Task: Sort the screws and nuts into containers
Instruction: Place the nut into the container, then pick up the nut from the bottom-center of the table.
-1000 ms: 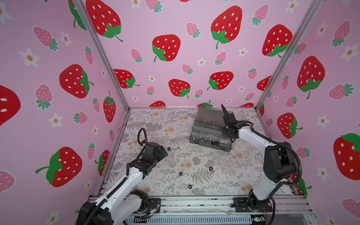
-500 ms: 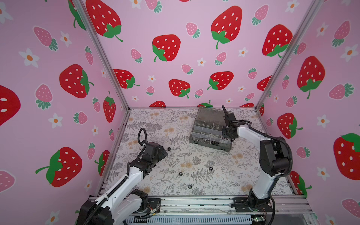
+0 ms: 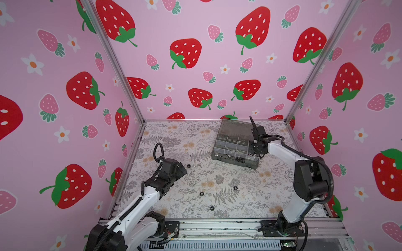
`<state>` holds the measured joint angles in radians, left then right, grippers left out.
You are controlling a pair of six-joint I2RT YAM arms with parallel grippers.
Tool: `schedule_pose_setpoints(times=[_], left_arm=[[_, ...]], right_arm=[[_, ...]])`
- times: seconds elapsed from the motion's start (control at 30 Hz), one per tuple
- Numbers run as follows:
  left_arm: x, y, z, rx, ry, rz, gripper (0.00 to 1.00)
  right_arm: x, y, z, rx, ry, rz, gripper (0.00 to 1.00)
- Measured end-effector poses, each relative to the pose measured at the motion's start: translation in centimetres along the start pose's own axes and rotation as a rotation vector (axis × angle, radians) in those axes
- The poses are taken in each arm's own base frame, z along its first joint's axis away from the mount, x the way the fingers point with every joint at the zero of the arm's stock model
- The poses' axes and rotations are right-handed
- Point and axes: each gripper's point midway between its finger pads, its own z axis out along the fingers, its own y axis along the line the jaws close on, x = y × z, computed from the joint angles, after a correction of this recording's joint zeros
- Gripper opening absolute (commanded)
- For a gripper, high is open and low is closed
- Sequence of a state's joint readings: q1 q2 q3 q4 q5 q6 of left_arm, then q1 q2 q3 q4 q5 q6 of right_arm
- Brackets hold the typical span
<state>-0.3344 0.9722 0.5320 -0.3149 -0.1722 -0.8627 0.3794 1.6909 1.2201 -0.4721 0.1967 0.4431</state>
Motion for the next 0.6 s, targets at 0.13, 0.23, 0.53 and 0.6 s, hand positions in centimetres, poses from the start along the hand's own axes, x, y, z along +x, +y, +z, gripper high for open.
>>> schedule_pose_setpoints(times=[0.13, 0.23, 0.53, 0.6], left_arm=[[-0.1, 0.0, -0.1, 0.002, -0.003, -0.001, 0.99], [-0.1, 0.0, -0.1, 0.003, -0.003, -0.001, 0.99], [-0.1, -0.1, -0.1, 0.004, -0.002, 0.001, 0.99], [-0.1, 0.0, -0.1, 0.003, -0.002, 0.002, 0.99]], right_arm=[[0.5, 1.1, -3.5, -0.048, -0.059, 0.007, 0.51], [2.1, 2.9, -5.2, -0.095, -0.069, -0.009, 0.51], [8.6, 9.0, -6.7, -0.167, 0.024, -0.087, 0.54], [10.0, 9.8, -6.5, -0.158, 0.053, -0.101, 0.54]])
